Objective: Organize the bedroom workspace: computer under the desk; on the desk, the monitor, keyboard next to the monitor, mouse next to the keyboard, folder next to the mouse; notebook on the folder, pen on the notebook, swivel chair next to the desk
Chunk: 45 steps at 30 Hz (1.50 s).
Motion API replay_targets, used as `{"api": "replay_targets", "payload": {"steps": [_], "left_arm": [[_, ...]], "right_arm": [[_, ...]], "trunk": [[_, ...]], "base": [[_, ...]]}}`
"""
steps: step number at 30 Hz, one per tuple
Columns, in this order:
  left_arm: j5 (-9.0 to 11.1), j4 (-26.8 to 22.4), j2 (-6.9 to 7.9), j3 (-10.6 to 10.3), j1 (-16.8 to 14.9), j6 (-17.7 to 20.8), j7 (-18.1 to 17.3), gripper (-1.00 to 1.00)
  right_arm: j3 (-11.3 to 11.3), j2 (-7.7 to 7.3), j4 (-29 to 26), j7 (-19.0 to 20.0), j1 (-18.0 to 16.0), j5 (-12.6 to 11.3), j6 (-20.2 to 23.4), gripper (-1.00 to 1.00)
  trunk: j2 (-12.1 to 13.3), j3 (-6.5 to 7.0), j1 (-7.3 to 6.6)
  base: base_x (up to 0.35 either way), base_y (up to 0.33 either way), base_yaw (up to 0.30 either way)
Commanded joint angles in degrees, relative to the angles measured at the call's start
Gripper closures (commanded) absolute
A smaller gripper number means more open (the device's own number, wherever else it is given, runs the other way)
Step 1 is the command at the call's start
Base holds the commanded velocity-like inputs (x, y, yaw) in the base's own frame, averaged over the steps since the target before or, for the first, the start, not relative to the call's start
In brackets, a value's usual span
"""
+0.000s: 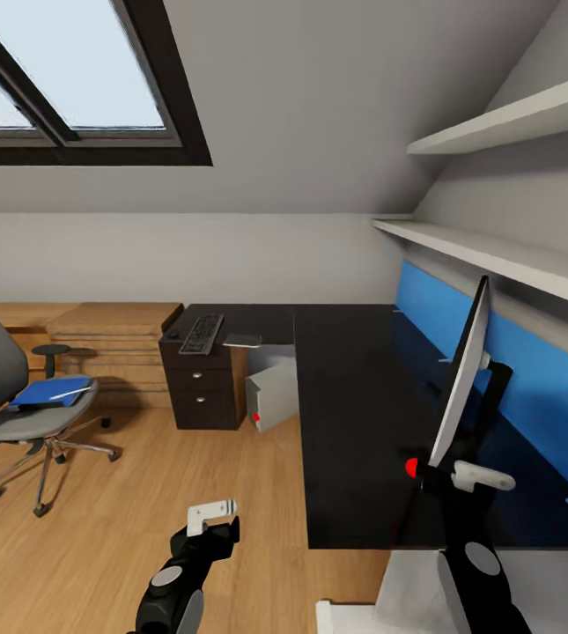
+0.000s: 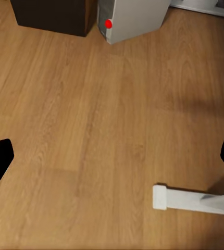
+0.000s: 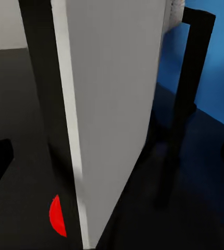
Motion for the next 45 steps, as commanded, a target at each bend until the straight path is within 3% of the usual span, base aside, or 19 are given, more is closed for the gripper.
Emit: {"api": "replay_targets", "payload": {"steps": [1,22,36,45], "left_arm": [[0.6,0.0,0.02,-0.1,0.0,0.2,0.5,-1.00],[0.6,0.4,-0.16,-0.3,0.0,0.1,0.6,-1.00],[0.6,0.5,-0.24,-0.3,0.0,0.1,0.6,-1.00],[0.7,0.5,-0.22,-0.3,0.0,0.1,0.6,-1.00]], "right_arm": [[0.0,0.03,0.0,-0.1,0.0,0.3,0.0,-1.00],[-0.3,-0.07,0.2,-0.3,0.0,0.4,-1.7,-1.00],[-0.5,-0.23,0.2,-0.3,0.0,0.3,-1.4,-1.00],[-0.5,-0.32,0.2,-0.3,0.0,0.3,-1.4,-1.00]], "trunk": [[-0.1,-0.08,0.02],[-0.1,-0.08,0.02],[-0.1,-0.08,0.02],[-0.1,-0.08,0.02]], "base": [[0.057,0.031,0.000],[0.127,0.009,0.000],[0.186,-0.219,0.000],[-0.021,-0.057,0.000]]}}
